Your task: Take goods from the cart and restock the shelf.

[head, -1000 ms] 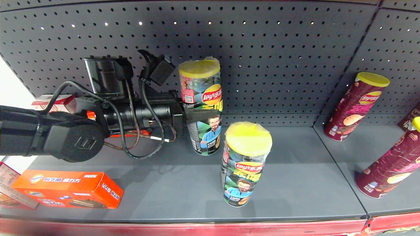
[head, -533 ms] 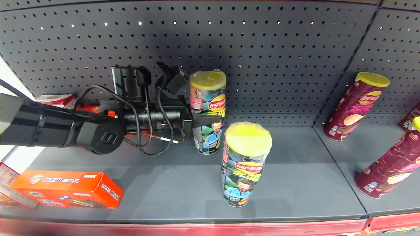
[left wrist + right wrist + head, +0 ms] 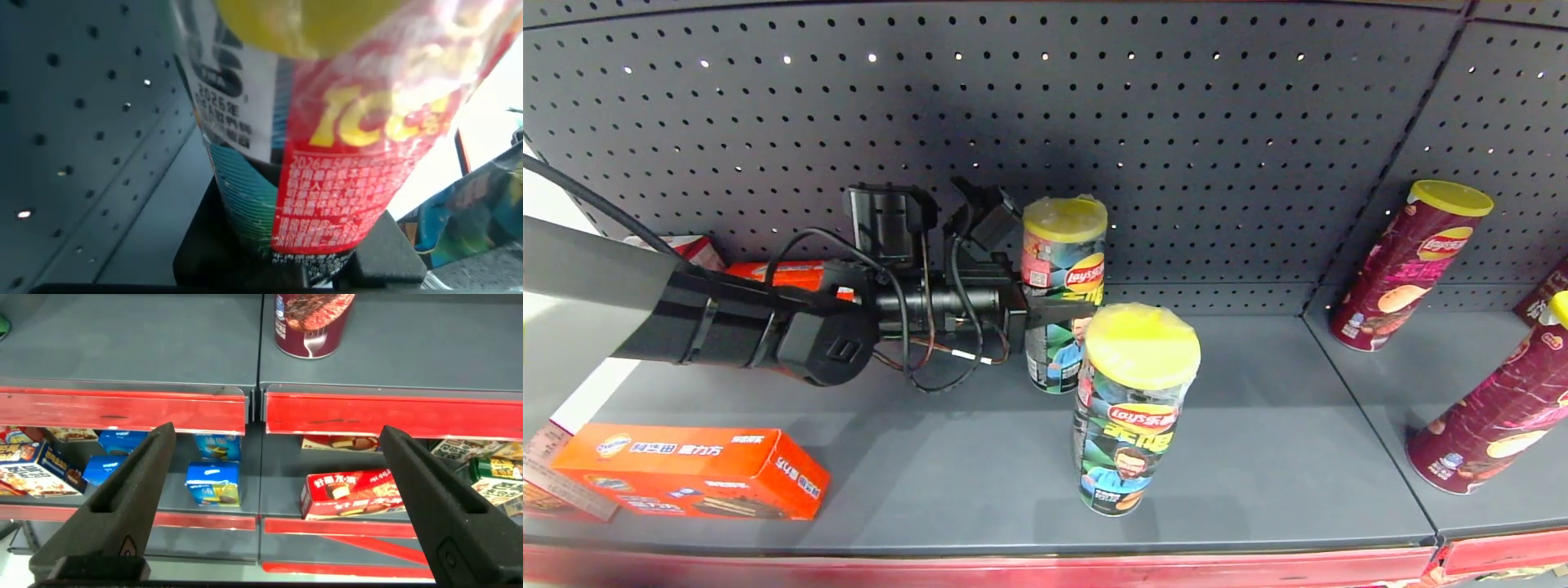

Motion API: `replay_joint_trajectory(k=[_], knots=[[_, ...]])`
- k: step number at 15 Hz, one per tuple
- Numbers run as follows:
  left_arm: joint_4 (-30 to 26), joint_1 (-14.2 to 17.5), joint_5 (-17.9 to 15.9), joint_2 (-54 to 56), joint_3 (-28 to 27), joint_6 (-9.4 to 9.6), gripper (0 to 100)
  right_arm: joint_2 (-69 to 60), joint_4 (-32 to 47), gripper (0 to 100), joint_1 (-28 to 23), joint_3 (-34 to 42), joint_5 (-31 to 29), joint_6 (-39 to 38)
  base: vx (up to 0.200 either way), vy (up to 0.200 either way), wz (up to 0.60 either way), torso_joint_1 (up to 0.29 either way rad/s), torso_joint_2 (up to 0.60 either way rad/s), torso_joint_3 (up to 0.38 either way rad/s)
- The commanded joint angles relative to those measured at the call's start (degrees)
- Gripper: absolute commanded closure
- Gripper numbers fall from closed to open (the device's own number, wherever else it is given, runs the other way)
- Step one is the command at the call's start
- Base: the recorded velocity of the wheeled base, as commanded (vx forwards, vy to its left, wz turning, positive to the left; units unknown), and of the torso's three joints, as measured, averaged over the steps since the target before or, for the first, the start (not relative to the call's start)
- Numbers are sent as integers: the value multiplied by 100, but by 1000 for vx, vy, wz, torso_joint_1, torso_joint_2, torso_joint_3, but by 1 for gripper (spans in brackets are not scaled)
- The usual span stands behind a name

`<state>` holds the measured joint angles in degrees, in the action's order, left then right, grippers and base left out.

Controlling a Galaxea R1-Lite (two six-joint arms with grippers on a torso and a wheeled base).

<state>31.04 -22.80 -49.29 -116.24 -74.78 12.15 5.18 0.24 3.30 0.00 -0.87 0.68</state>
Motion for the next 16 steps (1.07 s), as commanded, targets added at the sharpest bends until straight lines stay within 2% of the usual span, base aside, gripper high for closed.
replay_joint_trajectory(k=[1,6,7,10,12,14,15,16], knots=[[43,-23,-2,-110,-28,-3,100,18,2,0,4,0,-1,2,0,0,0,0,0,0],[342,3,-11,-224,7,-3,100,18,2,0,4,0,-1,2,0,0,0,0,0,0],[359,30,-11,-215,7,-11,0,18,2,0,4,0,-1,2,0,0,0,0,0,0],[359,153,33,-136,218,6,0,18,2,0,4,0,-1,2,0,0,0,0,0,0],[342,188,183,22,376,24,0,18,2,0,4,0,-1,2,0,0,0,0,0,0],[377,179,859,330,807,208,0,18,2,0,4,0,-1,2,0,0,0,0,0,0],[368,109,1527,479,1000,375,0,18,2,0,4,0,-1,2,0,0,0,0,0,0],[377,65,1712,558,1114,402,0,18,2,0,4,0,-1,2,0,0,0,0,0,0]])
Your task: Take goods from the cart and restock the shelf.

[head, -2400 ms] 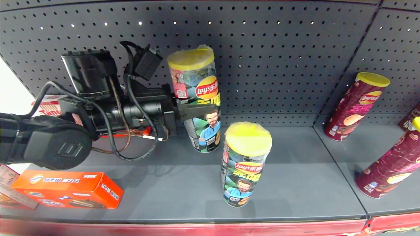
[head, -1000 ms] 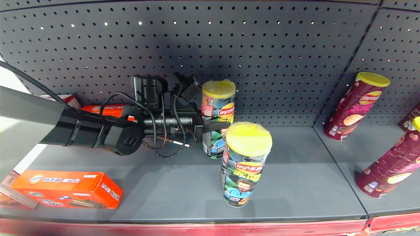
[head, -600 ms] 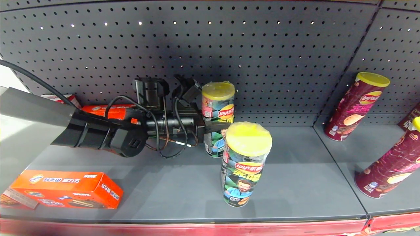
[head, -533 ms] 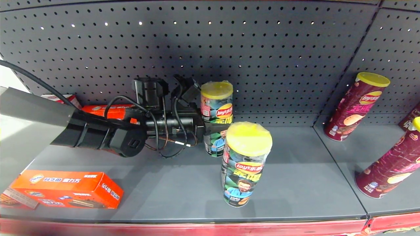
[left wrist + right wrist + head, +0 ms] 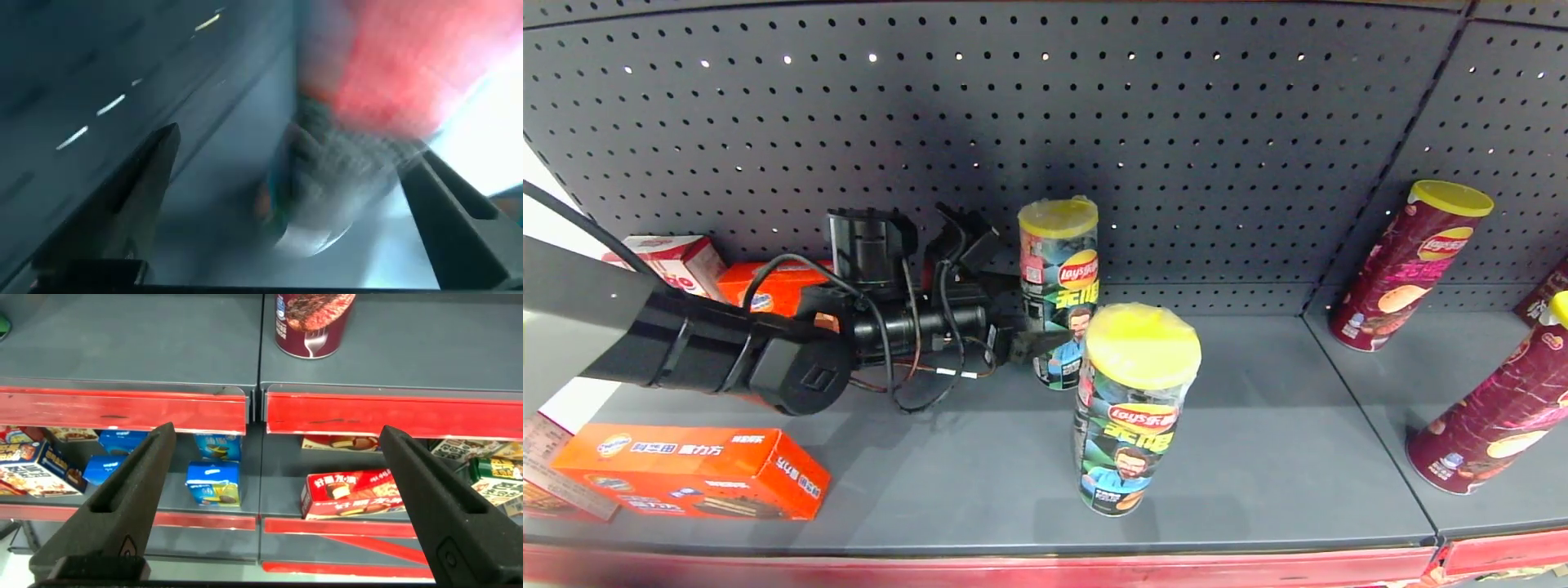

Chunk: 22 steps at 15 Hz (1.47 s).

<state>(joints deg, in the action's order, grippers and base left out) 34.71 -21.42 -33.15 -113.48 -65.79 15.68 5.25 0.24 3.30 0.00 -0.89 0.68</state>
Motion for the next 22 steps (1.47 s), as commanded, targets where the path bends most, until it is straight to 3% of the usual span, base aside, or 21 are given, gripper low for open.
replay_joint_trajectory(k=[1,5,13,22], knots=[[10,-82,151,379,348,41,0,11,2,0,4,0,1,2,0,0,0,0,0,0],[-8,-64,678,511,453,41,0,11,2,0,4,0,1,2,0,0,0,0,0,0],[-17,-3,1293,634,506,41,0,11,2,0,4,0,1,2,0,0,0,0,0,0],[-25,120,1583,634,532,49,0,11,2,0,4,0,1,2,0,0,0,0,0,0]])
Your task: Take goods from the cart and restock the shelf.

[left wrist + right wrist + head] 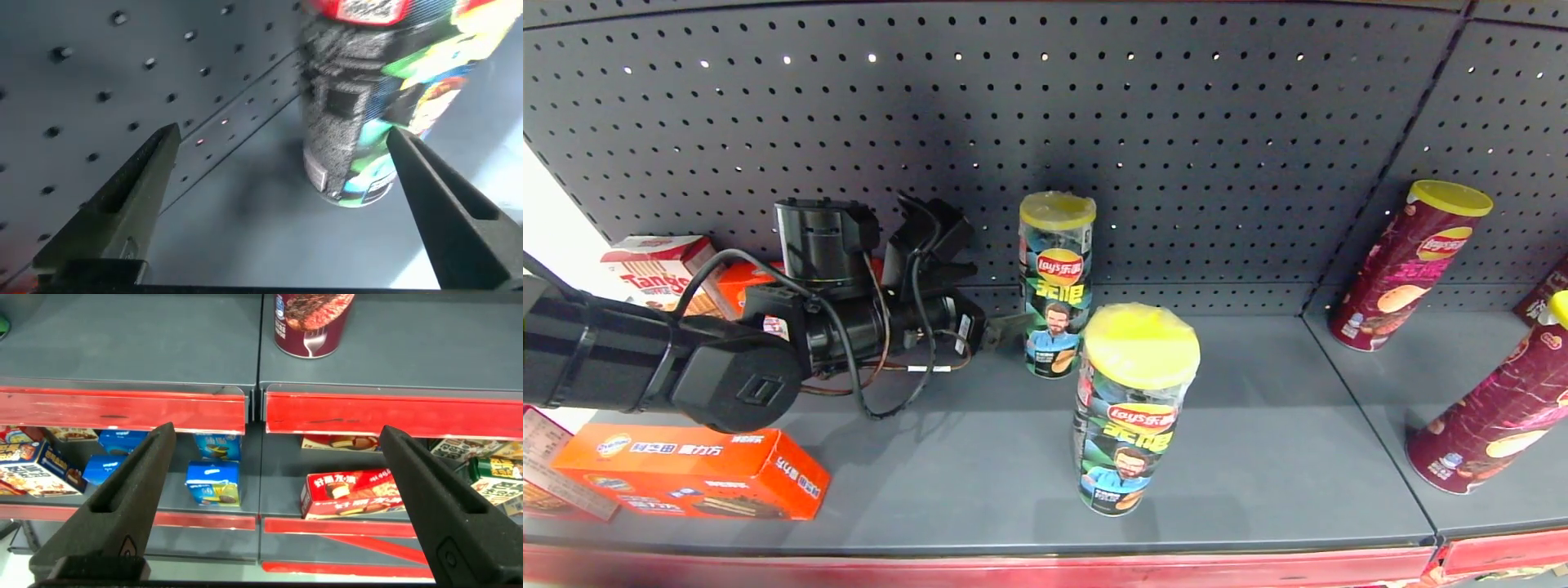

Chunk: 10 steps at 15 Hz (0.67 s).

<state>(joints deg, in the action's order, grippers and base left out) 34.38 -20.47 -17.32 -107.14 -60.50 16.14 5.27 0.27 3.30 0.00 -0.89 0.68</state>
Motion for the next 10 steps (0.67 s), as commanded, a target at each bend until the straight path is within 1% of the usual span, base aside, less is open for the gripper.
replay_joint_trajectory(k=[1,3,6,7,8,10], knots=[[8,43,10,9,38,3,0,9,0,0,4,0,1,2,0,0,0,0,0,0],[25,122,62,27,118,3,0,9,0,0,4,0,1,2,0,0,0,0,0,0],[34,157,141,203,258,12,0,9,0,0,4,0,1,2,0,0,0,0,0,0],[43,140,335,264,311,12,0,9,0,0,4,0,1,2,0,0,0,0,0,0],[52,104,440,282,355,21,0,9,0,0,4,0,1,2,0,0,0,0,0,0],[43,96,440,414,434,30,0,9,0,0,4,0,1,2,0,0,0,0,0,0]])
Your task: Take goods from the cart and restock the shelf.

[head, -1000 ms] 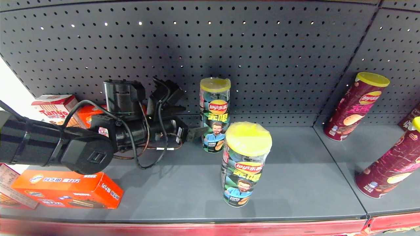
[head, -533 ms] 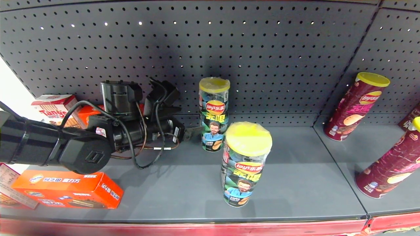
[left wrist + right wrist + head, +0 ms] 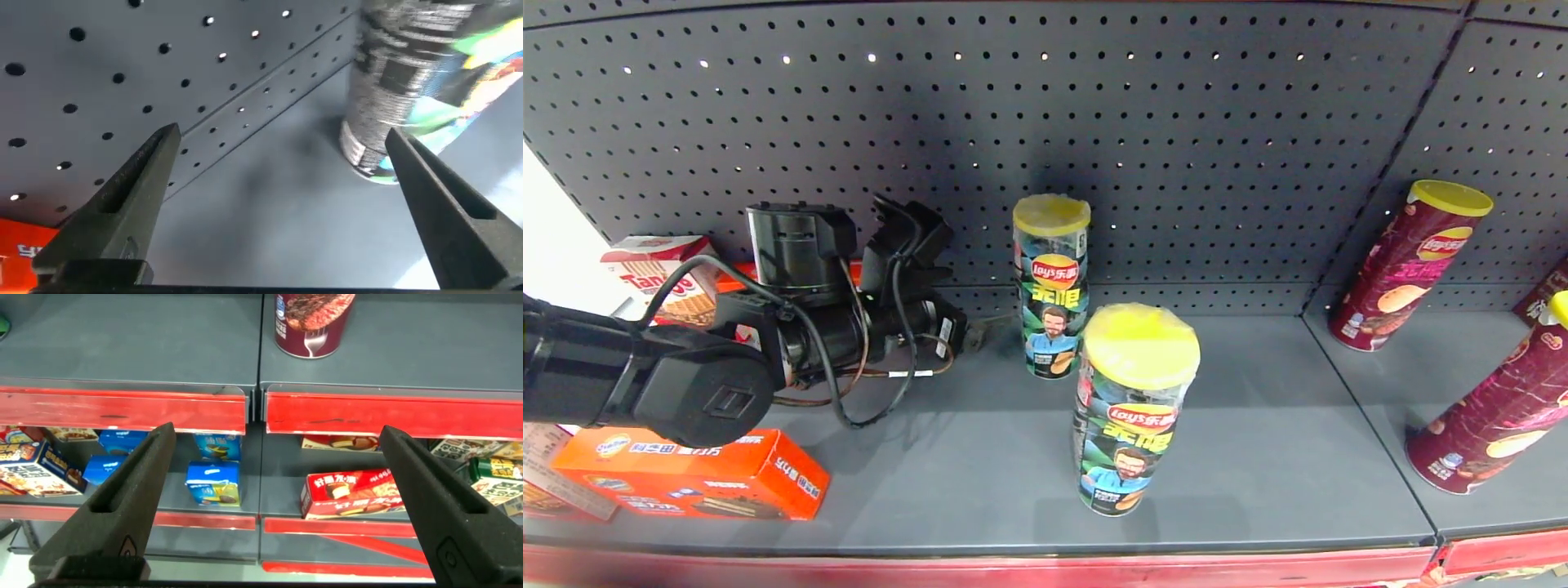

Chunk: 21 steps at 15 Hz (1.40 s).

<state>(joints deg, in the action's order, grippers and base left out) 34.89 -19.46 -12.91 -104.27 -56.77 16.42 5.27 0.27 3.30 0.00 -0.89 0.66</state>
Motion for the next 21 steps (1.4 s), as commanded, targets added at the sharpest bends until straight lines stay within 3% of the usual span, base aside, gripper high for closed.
replay_joint_trajectory(k=[1,6,15,21], knots=[[-8,-23,-19,152,79,28,0,9,0,0,4,0,1,4,0,0,0,0,0,0],[0,-199,25,3,-71,54,0,9,0,0,4,0,1,4,0,0,0,0,0,0],[-8,-146,377,-243,-317,37,0,9,0,0,4,0,1,4,0,0,0,0,0,0],[0,-137,667,-217,-159,63,0,9,0,0,4,0,1,4,0,0,0,0,0,0]])
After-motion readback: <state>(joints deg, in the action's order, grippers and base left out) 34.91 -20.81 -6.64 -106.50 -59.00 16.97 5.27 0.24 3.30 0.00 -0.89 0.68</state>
